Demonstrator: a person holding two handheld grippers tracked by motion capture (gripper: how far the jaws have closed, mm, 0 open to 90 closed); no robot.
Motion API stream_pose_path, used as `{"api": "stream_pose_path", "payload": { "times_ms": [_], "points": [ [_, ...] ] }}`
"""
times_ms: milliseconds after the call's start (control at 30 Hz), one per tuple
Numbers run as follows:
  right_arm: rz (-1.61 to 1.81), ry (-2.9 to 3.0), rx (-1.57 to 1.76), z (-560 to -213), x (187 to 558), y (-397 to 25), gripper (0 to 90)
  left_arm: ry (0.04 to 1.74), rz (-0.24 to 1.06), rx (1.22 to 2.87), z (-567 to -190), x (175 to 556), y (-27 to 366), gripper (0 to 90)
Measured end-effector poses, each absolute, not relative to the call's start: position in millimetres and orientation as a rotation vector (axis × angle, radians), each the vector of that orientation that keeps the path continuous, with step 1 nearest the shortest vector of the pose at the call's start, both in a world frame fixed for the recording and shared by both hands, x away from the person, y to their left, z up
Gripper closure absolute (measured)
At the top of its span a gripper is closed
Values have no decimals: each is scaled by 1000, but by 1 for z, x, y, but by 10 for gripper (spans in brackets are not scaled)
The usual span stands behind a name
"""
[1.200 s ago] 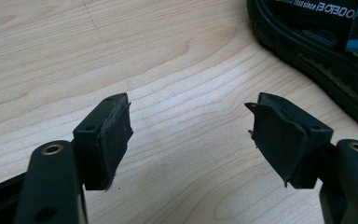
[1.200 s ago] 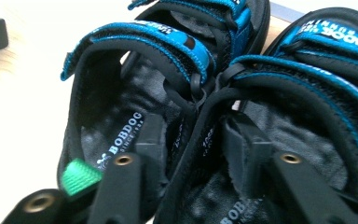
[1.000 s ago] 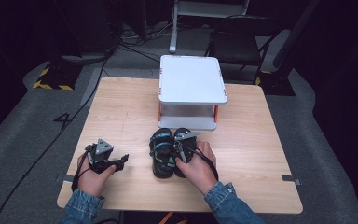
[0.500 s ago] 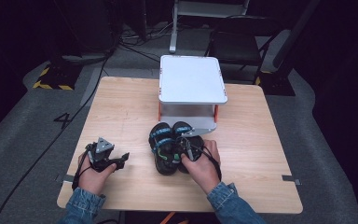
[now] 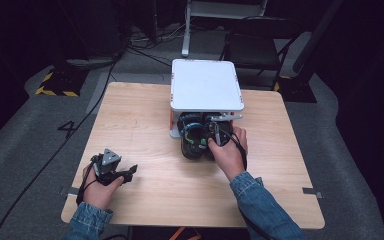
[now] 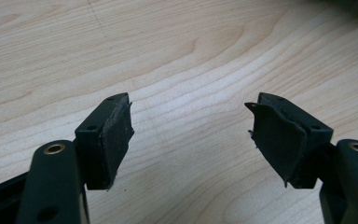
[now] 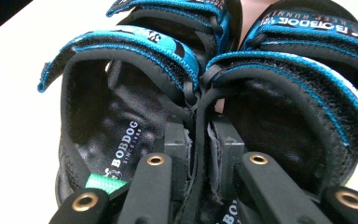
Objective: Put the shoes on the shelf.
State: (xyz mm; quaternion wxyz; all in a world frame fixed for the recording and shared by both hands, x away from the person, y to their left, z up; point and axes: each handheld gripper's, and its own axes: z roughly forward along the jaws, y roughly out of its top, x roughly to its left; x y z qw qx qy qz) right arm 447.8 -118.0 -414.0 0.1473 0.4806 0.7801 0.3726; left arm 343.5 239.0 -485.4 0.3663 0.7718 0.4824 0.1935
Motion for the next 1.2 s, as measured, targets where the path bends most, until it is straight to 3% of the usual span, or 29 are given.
{"api": "stream_pose_path", "payload": {
  "times_ms": [333, 633, 767, 1200],
  "points": [
    [1040, 2171, 1405, -440, 496, -112, 801, 1251, 497, 1978, -488, 339, 244, 289],
    [1005, 2102, 1328, -448, 506, -105, 790, 1250, 486, 1985, -490, 339, 244, 289],
    [1018, 2028, 1259, -454, 507, -104, 695, 1250, 483, 1979, -489, 339, 241, 288],
    [1146, 1976, 1259, -455, 503, -118, 562, 1243, 476, 1996, -490, 340, 239, 288]
  ]
}}
